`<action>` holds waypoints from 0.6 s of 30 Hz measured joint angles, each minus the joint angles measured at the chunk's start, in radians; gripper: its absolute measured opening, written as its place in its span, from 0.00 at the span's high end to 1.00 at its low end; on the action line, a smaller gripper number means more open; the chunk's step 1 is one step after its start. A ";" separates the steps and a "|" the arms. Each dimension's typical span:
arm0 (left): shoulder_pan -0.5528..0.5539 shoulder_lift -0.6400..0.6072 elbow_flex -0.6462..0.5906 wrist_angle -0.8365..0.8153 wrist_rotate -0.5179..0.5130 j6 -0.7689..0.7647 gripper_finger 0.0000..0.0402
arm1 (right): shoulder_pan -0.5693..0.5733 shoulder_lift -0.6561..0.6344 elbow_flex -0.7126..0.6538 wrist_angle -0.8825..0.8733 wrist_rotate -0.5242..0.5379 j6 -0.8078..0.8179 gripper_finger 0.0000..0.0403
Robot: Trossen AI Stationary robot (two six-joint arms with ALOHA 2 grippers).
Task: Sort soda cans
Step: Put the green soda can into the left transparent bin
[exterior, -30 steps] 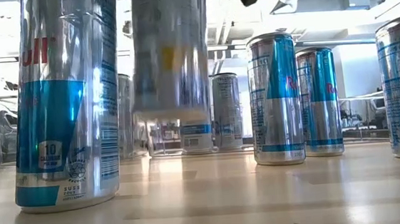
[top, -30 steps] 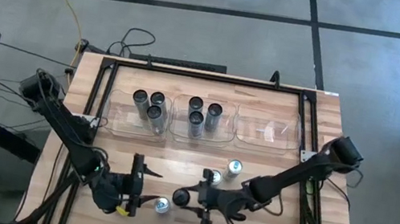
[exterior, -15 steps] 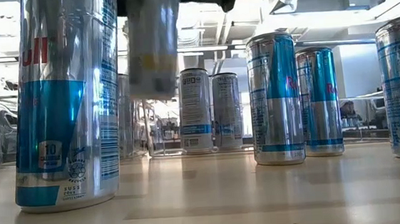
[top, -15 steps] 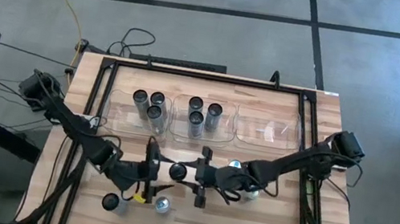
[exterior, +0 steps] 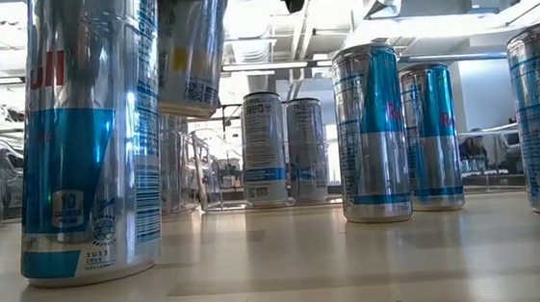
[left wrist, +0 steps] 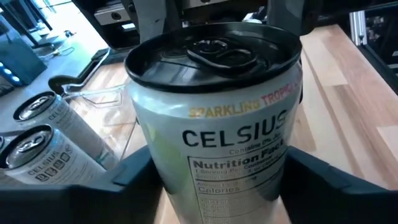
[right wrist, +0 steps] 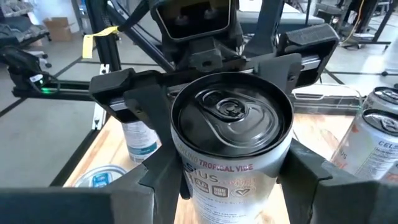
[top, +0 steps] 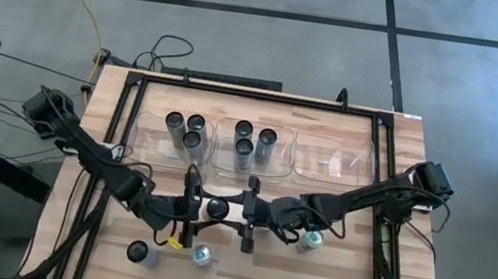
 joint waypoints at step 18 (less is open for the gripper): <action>-0.004 -0.124 0.001 -0.117 -0.073 -0.092 0.40 | -0.021 -0.057 0.001 -0.015 -0.078 0.032 0.32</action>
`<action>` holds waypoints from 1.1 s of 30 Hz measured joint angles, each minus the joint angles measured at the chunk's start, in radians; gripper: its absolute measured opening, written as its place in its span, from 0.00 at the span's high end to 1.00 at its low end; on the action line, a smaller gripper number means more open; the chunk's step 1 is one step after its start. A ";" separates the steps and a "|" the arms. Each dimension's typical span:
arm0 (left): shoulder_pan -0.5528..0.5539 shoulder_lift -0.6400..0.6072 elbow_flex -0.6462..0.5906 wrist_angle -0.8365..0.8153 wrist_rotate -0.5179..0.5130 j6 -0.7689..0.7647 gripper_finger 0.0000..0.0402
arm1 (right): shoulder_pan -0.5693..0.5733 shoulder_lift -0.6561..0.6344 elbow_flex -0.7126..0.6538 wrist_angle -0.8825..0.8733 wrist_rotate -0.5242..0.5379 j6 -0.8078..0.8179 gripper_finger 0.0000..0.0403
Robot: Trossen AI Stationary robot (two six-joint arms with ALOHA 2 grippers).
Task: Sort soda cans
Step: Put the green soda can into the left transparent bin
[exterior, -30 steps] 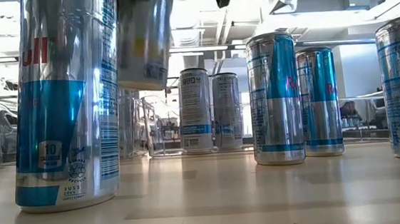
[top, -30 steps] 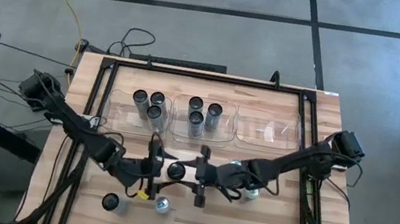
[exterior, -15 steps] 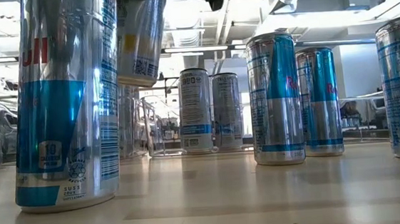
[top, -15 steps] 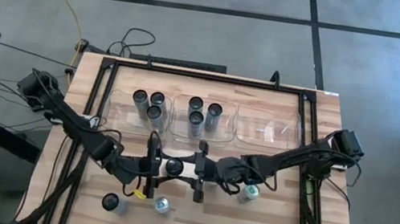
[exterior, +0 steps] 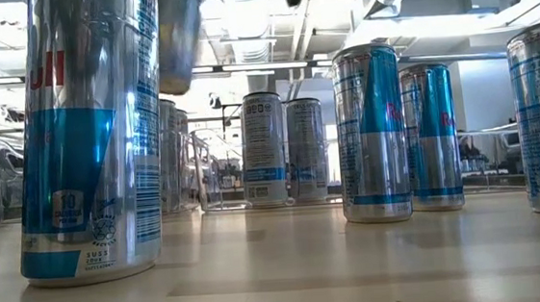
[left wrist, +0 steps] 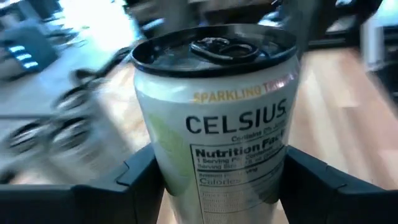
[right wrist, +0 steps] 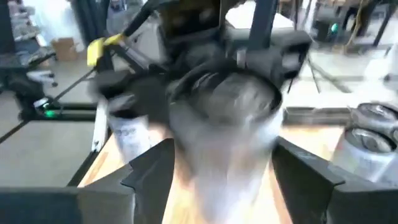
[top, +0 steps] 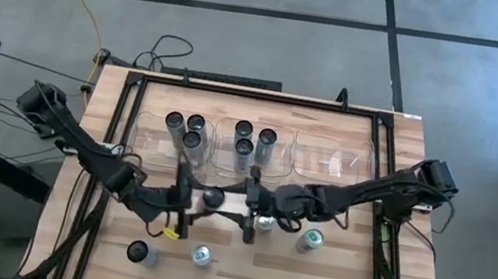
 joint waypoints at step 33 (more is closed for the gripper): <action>-0.203 -0.492 -0.446 -0.945 -0.730 -1.215 0.40 | -0.006 -0.088 -0.001 -0.144 -0.008 0.036 0.29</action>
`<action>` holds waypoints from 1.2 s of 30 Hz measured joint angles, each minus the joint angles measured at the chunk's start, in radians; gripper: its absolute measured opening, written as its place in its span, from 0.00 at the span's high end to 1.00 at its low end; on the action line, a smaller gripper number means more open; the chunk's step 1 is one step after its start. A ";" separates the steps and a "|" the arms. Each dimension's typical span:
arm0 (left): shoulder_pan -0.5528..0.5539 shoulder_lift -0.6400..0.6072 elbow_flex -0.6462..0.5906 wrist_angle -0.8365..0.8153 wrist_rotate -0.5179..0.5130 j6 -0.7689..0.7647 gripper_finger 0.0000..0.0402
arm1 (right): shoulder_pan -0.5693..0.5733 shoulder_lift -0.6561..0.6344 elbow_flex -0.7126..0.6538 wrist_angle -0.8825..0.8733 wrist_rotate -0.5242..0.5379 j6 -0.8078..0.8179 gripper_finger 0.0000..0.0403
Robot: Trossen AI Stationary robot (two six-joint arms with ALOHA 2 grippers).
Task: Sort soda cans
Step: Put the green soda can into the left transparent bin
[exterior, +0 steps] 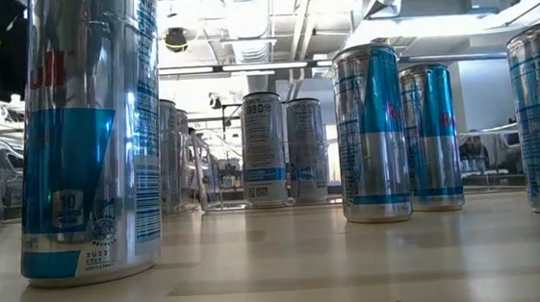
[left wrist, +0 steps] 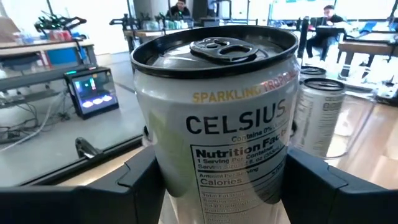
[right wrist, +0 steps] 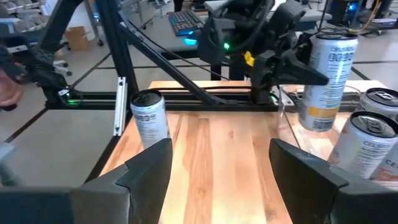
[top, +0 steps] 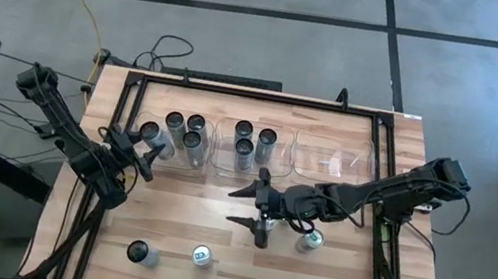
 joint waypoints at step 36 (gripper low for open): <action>0.253 0.055 -0.160 0.736 0.180 0.571 0.38 | -0.042 0.027 -0.002 -0.003 -0.005 0.019 0.29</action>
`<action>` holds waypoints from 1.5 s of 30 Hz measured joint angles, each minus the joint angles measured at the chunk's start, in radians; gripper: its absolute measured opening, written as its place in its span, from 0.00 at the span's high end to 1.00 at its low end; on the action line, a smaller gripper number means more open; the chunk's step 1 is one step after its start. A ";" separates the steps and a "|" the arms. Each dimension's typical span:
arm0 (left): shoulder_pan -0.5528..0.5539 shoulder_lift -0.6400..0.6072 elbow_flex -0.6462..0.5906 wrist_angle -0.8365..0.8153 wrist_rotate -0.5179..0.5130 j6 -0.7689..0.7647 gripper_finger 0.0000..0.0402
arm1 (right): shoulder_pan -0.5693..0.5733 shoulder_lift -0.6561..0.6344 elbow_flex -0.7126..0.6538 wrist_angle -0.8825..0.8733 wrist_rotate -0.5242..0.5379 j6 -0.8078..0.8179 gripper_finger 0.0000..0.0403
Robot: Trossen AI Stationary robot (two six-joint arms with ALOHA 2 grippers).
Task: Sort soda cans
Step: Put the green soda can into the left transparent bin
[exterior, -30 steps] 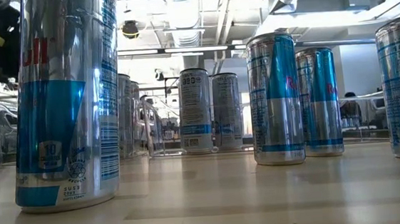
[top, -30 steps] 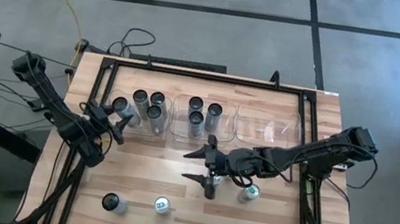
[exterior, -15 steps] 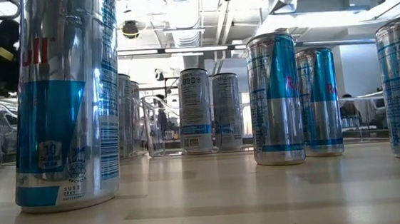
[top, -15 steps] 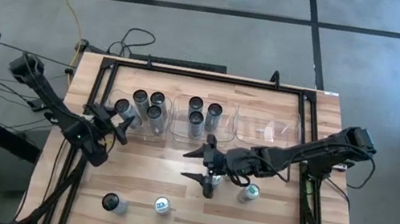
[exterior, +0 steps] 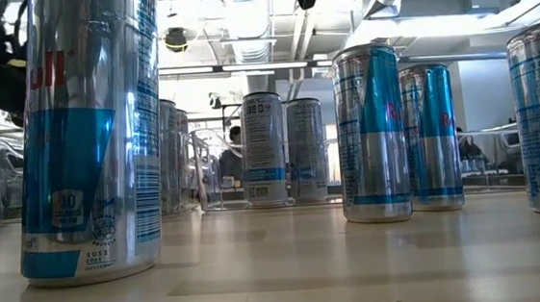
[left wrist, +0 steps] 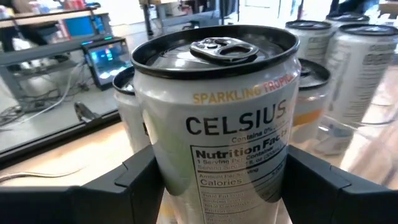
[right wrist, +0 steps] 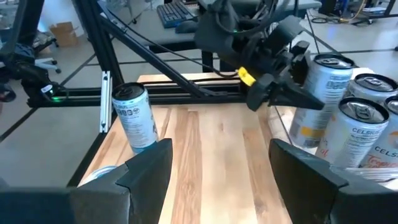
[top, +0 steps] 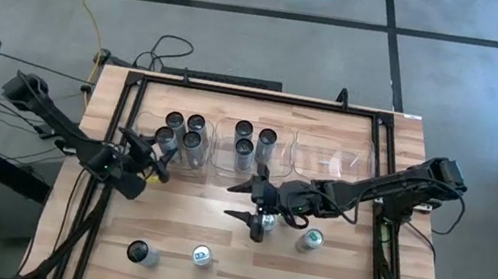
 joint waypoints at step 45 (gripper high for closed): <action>0.017 -0.037 0.292 -0.270 0.295 0.130 0.10 | 0.058 0.000 0.001 -0.111 0.090 0.071 0.29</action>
